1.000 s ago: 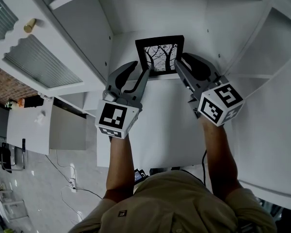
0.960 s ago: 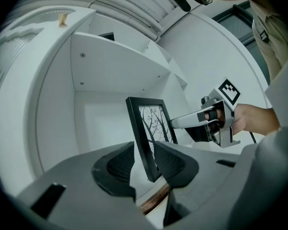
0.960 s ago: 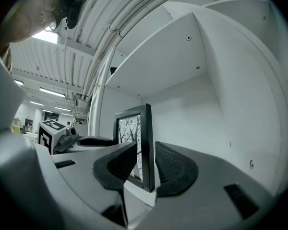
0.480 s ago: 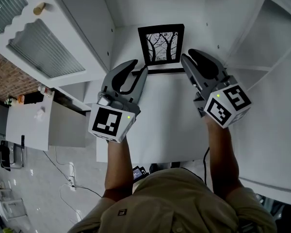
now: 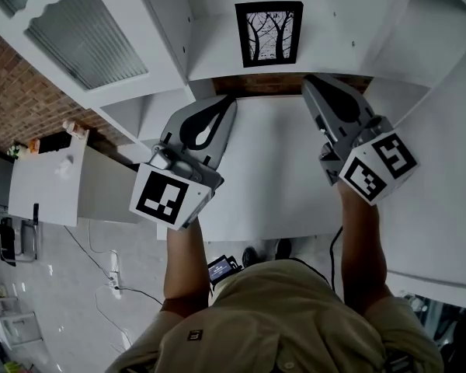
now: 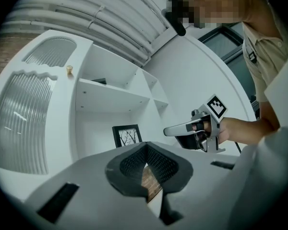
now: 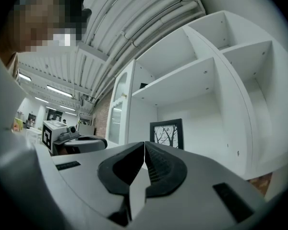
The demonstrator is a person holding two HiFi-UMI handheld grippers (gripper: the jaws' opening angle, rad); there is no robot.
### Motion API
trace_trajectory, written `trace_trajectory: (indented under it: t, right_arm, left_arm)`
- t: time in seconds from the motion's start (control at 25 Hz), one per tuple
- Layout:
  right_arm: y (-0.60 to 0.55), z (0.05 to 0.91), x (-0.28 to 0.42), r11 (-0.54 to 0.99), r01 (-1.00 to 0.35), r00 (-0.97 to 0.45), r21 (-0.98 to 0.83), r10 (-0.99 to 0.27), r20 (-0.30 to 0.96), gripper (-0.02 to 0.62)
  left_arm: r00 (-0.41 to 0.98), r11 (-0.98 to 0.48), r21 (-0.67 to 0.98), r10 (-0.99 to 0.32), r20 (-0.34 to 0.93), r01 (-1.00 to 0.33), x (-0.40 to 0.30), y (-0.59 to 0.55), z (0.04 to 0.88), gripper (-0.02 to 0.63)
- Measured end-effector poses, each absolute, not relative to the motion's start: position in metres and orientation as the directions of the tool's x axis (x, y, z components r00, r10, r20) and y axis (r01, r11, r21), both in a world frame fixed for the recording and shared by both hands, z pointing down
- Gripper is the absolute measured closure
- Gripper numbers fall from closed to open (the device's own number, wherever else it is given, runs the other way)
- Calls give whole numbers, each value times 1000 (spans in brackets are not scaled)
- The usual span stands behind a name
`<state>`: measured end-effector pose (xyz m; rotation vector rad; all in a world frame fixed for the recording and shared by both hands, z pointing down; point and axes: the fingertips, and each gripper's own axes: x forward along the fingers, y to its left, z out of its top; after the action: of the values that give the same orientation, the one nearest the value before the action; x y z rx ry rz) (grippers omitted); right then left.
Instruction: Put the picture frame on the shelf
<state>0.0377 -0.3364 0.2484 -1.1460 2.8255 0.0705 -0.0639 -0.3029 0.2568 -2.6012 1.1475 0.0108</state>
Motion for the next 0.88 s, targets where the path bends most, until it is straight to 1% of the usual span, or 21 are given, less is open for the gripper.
trace_trajectory:
  t: [0.24,0.44,0.68,0.88]
  right_arm:
    - [-288,243,22,730,-682,-730,32,-679,-80,589]
    - [-256,245,10,760,-648,-762,47,-645,-57,589]
    - [-220,270,-13,801,-598,-802,25,-598,-6,589]
    - [-199,290,-18,814,-581,-814,2,-581,14,589]
  left_arm:
    - [705,-672,-246,-706,-73,-699,-87,-253,272,600]
    - [701,-667,-252,-709,-76,-702,-112,-221,271,600]
    - [689,-662,-254,-725,-25,-706,-137,-178,298,600]
    - [684,-665,-239,-729,1,-708,-143,-156,317,600]
